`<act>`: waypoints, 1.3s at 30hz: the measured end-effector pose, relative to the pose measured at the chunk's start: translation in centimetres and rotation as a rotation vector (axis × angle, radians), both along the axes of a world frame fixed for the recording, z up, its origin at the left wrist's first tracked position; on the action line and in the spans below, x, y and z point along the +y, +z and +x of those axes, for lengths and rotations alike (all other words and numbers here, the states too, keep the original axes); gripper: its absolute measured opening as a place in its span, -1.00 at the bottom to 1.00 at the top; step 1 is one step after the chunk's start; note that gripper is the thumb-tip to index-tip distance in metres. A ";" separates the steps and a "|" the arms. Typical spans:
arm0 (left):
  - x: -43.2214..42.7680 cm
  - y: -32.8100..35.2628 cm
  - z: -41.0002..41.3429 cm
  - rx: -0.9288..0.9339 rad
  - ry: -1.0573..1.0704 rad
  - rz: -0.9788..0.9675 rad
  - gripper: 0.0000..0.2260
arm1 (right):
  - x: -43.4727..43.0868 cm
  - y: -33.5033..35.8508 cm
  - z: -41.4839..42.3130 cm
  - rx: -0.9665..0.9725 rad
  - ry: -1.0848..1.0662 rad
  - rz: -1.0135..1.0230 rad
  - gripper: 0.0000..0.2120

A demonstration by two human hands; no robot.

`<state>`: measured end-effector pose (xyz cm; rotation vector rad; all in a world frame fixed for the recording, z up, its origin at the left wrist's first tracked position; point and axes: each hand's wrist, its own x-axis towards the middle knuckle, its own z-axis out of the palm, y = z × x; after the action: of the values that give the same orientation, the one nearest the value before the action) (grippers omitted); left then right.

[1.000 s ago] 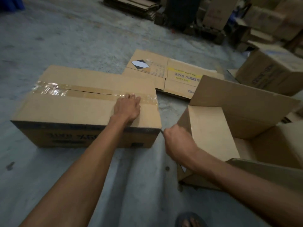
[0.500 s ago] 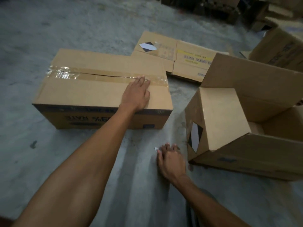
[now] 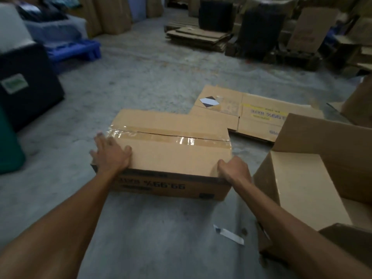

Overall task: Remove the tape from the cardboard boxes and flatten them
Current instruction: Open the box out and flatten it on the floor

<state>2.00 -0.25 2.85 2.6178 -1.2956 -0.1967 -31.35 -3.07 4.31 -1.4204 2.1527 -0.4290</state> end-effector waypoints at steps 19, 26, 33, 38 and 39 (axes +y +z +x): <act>4.2 2.5 7.3 1.377 0.280 -0.460 -0.31 | 1.9 4.1 -5.3 -1.080 0.031 0.200 -0.71; 6.6 2.4 11.9 1.293 -0.042 0.056 -0.54 | 1.4 4.0 -7.3 -0.407 0.595 0.403 0.11; 2.8 5.8 8.6 0.370 -0.254 0.618 -0.22 | 1.6 3.3 -0.6 0.344 0.691 0.386 0.42; -0.2 4.5 3.2 0.080 -0.155 0.618 -0.25 | 1.0 6.0 3.7 0.427 0.690 0.534 -0.25; -0.8 3.8 1.8 0.129 -0.077 0.577 -0.04 | 0.4 6.3 4.2 0.335 0.658 0.588 -0.47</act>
<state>3.85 -1.06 6.67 2.9384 -1.4651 -0.8530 -27.12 -2.72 10.63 -1.7787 1.6664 0.6664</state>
